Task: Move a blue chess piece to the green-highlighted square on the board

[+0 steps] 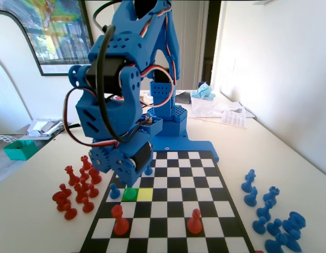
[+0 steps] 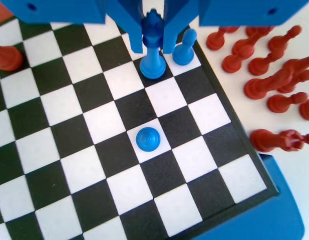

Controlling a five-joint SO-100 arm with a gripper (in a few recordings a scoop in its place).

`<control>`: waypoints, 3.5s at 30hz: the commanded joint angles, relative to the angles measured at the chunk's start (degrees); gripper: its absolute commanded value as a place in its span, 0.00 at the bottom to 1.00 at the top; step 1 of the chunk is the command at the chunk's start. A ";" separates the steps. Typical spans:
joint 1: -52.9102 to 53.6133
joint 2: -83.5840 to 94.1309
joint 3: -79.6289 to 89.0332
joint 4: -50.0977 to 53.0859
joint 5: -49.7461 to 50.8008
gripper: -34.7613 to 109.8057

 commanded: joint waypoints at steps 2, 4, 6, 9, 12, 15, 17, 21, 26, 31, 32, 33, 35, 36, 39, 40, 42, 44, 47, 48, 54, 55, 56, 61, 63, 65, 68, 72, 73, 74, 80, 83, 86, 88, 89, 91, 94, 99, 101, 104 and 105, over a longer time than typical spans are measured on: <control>0.53 3.60 -0.35 0.53 -0.79 0.35; 0.44 4.31 -0.70 0.97 -0.79 0.36; 0.26 5.01 -1.14 1.32 -0.62 0.36; -0.18 6.86 -2.37 3.08 0.00 0.36; -0.79 9.23 -4.83 7.21 0.53 0.36; -1.76 12.74 -7.73 12.30 0.79 0.36; -2.29 15.64 -10.37 16.79 0.53 0.36; -3.52 23.38 -15.03 25.84 -1.14 0.36; -5.54 35.51 -18.19 35.51 -4.92 0.36; -8.17 46.32 -19.86 44.82 -9.05 0.36; -8.70 48.34 -19.78 46.41 -9.93 0.36; -9.14 50.27 -19.51 47.81 -10.81 0.36; -10.20 54.05 -18.46 50.27 -12.48 0.35; -10.81 55.90 -17.49 50.80 -12.92 0.35; -12.30 61.61 -13.36 50.80 -14.41 0.34; -12.83 63.54 -11.87 50.89 -14.77 0.34; -13.80 67.76 -8.00 50.89 -15.73 0.34; -14.59 72.07 -3.87 50.89 -16.88 0.33; -15.91 78.57 2.29 50.71 -17.84 0.31; -16.26 80.86 4.31 50.36 -17.93 0.31; -17.67 90.79 14.15 46.05 -17.67 0.30; -17.75 91.58 15.47 45.26 -17.49 0.30; -17.75 92.46 16.61 44.30 -17.40 0.29; -17.49 94.92 20.30 38.76 -16.26 0.28; -17.23 95.98 21.36 36.65 -16.17 0.27; -17.14 97.03 21.45 36.39 -16.26 0.26; -17.05 98.61 21.53 35.95 -15.91 0.25; -16.79 101.43 21.62 35.33 -15.91 0.25; -16.79 101.95 21.71 35.24 -15.91 0.25; -16.70 102.30 21.71 35.07 -15.82 0.25; -16.26 103.54 21.71 34.80 -15.91 0.25; -16.08 103.54 21.71 34.80 -15.82 0.25; -16.08 103.54 21.71 34.80 -15.82 0.25; -16.08 103.54 21.71 34.80 -15.82 0.25; -16.08 103.54 21.71 34.80 -15.82 0.25; -16.08 103.54 21.71 34.80 -15.82 0.25; -16.08 103.54 21.71 34.80 -15.82 0.25; -16.08 103.54 21.71 34.80 -15.82 0.25; -16.08 103.54 21.71 34.80 -15.82 0.25; -16.08 103.54 21.71 34.80 -15.82 0.25; -16.08 103.54 21.71 34.80 -15.82 0.25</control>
